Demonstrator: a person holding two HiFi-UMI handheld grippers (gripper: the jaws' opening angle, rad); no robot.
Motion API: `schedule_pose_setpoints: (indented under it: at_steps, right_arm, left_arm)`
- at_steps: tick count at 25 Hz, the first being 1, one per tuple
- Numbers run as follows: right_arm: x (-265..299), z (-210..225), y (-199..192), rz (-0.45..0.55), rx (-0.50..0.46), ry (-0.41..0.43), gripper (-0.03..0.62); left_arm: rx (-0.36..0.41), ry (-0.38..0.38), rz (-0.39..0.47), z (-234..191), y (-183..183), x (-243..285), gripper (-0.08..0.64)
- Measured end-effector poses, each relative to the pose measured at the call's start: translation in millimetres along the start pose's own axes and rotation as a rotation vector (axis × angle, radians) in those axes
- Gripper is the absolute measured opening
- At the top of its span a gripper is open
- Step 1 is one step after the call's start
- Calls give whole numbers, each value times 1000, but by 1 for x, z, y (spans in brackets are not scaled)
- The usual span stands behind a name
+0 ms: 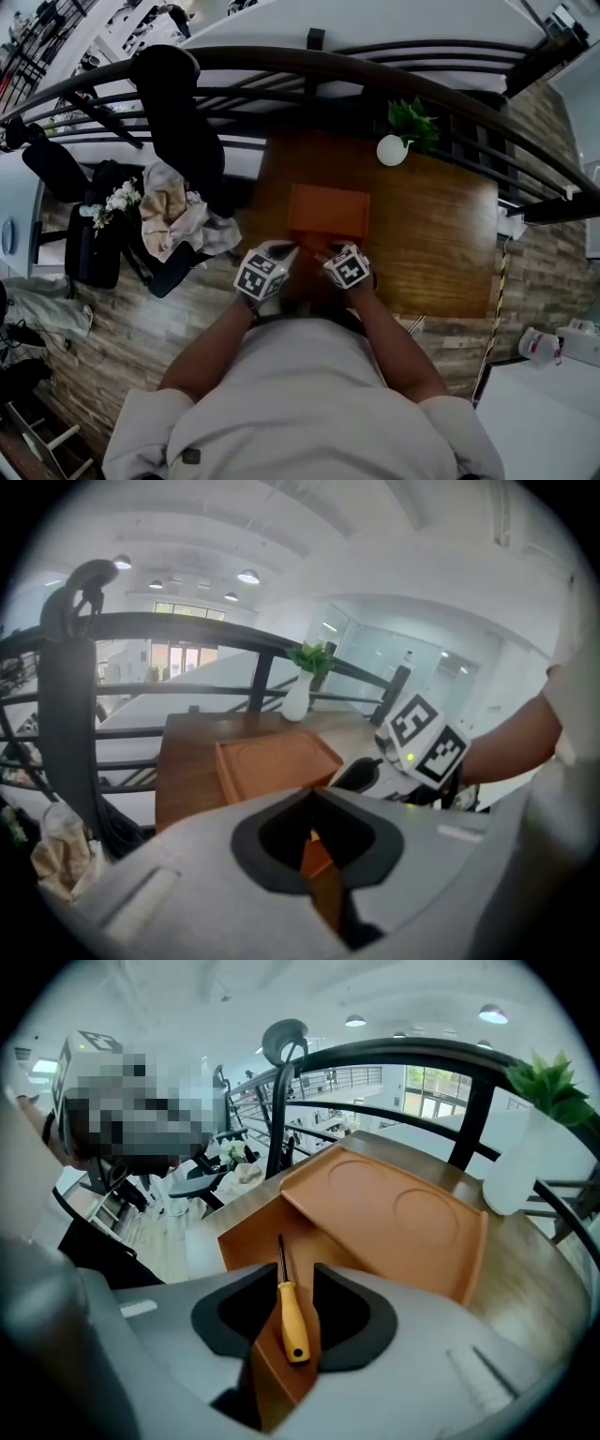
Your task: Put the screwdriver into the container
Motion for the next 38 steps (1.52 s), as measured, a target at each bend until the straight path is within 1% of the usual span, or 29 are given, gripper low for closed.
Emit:
schedule_pose_setpoints:
  at_steps: [4, 6, 9, 13, 19, 24, 28, 33, 38]
  right_arm:
    - [-17, -7, 1, 55, -4, -44, 91]
    - [-21, -10, 2, 78, -4, -52, 80]
    - [-31, -15, 3, 106, -9, -72, 57]
    - [-45, -26, 7, 133, 0, -85, 9]
    - [-66, -42, 6, 203, 42, -94, 8]
    - [-105, -60, 14, 310, 55, -83, 8]
    - [-136, -70, 26, 400, 66, -56, 8]
    - [-148, -68, 21, 417, 80, -28, 8]
    - [-171, -61, 6, 441, 63, -14, 8]
  left_arm:
    - [36, -6, 23, 10, 5, -16, 5]
    - [58, -6, 37, 12, 6, -20, 5]
    - [69, -12, 45, 17, 8, -28, 5]
    - [78, -30, 60, 21, 13, -37, 5]
    - [109, -57, 76, 29, 12, -52, 5]
    - [119, -62, 110, 38, 21, -71, 5]
    - [127, -57, 145, 46, 34, -83, 5]
    - [105, -34, 150, 54, 38, -79, 5]
    - [104, -24, 162, 79, 51, -71, 5]
Point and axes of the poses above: the fingertips, and each gripper's own axes: x forward along the fingers, z to its right, y out of its top, the point moved 2 cm from there along -x, backward along the fingers, and after that the axes turned 14 degrees about x, right-handed, at the moved point
